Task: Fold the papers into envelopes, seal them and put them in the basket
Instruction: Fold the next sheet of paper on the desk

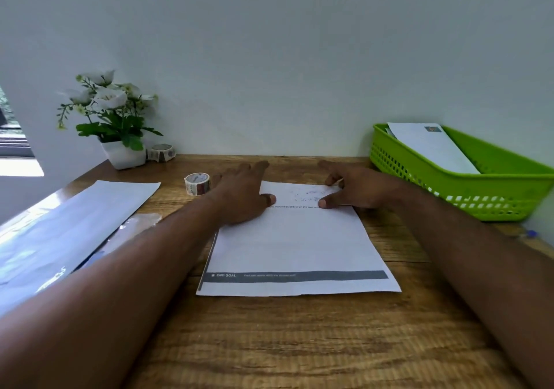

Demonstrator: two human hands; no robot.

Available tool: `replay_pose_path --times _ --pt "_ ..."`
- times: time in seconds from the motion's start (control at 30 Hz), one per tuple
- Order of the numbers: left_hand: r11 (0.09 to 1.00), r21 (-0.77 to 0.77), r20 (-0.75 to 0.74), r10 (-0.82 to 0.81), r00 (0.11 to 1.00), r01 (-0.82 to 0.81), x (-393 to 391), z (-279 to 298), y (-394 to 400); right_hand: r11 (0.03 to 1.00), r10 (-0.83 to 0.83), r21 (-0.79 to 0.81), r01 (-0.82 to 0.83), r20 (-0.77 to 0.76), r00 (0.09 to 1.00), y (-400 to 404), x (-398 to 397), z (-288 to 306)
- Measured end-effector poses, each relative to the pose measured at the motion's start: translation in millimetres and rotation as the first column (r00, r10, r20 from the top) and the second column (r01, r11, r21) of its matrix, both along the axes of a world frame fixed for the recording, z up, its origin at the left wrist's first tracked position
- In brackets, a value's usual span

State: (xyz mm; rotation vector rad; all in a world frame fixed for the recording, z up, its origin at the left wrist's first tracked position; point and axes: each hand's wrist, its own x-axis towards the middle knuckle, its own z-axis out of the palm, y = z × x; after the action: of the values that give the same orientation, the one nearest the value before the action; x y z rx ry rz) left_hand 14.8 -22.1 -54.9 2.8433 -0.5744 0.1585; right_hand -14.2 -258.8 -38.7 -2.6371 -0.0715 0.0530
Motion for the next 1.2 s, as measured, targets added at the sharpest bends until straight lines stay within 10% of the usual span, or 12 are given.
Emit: replay_pose_path --times 0.2,0.37,0.83,1.2 --pt "0.973 -0.229 0.232 0.046 0.972 0.009 -2 6 0 0.992 -0.058 0.118 0.042 0.135 0.989 5 -3 5" --pt "0.993 -0.118 0.530 0.044 0.847 0.022 -11 3 1 0.923 0.106 -0.355 0.150 0.608 0.787 8 -5 1" --pt "0.983 0.110 0.332 -0.174 0.927 0.145 -12 6 0 0.886 0.395 -0.393 -0.247 0.361 0.845 17 -24 -4" --pt "0.982 0.149 0.219 -0.150 0.964 0.119 -11 9 9 0.869 0.321 -0.457 -0.188 0.234 0.918 5 -11 -7"
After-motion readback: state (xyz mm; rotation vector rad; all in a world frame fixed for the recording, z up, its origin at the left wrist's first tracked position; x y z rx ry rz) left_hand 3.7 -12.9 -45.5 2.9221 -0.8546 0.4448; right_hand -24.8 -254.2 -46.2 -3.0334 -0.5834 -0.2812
